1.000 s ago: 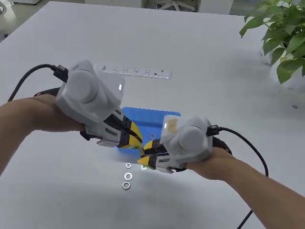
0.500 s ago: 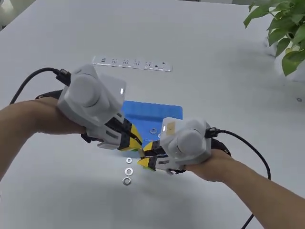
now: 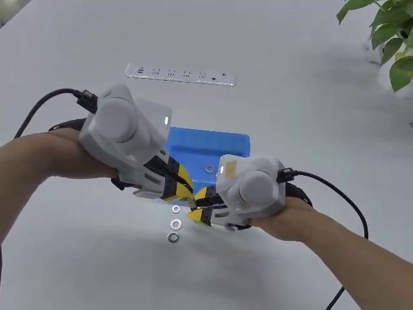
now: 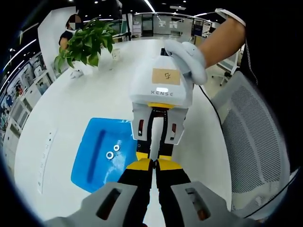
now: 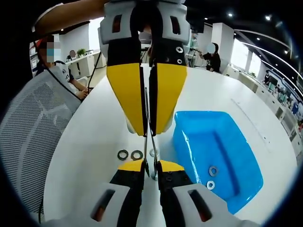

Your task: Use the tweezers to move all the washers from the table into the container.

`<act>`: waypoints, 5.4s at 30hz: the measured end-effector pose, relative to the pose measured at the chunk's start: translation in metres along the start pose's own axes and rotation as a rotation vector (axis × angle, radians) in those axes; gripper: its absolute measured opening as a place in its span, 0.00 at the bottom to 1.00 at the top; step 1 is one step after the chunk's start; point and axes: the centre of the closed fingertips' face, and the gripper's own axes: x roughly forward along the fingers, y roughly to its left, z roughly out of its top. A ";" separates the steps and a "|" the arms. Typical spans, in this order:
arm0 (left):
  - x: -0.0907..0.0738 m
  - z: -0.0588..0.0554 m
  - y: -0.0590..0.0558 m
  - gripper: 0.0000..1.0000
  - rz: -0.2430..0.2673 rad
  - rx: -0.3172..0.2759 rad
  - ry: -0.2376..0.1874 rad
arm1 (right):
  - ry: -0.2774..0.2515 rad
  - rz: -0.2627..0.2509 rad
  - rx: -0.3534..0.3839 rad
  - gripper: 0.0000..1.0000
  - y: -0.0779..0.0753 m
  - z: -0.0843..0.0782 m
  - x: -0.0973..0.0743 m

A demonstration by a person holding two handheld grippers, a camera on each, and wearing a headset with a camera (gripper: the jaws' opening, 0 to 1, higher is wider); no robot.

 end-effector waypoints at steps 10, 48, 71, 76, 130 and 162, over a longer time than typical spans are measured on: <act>0.001 0.001 0.003 0.06 0.001 -0.003 -0.010 | -0.005 -0.004 0.007 0.13 -0.002 0.000 0.000; -0.004 0.008 0.000 0.06 0.005 0.011 -0.009 | 0.003 0.001 0.010 0.10 0.001 0.006 -0.005; -0.036 0.030 -0.001 0.06 0.045 0.039 -0.025 | 0.001 -0.029 -0.032 0.10 -0.002 0.037 -0.029; -0.044 0.037 0.004 0.06 0.060 0.050 -0.032 | -0.002 -0.038 -0.034 0.10 -0.008 0.045 -0.036; -0.015 0.031 0.076 0.06 0.058 0.089 -0.024 | 0.001 -0.059 0.000 0.10 -0.078 0.017 -0.026; 0.001 0.019 0.083 0.06 0.029 0.068 -0.019 | 0.019 -0.035 0.032 0.11 -0.082 0.000 -0.014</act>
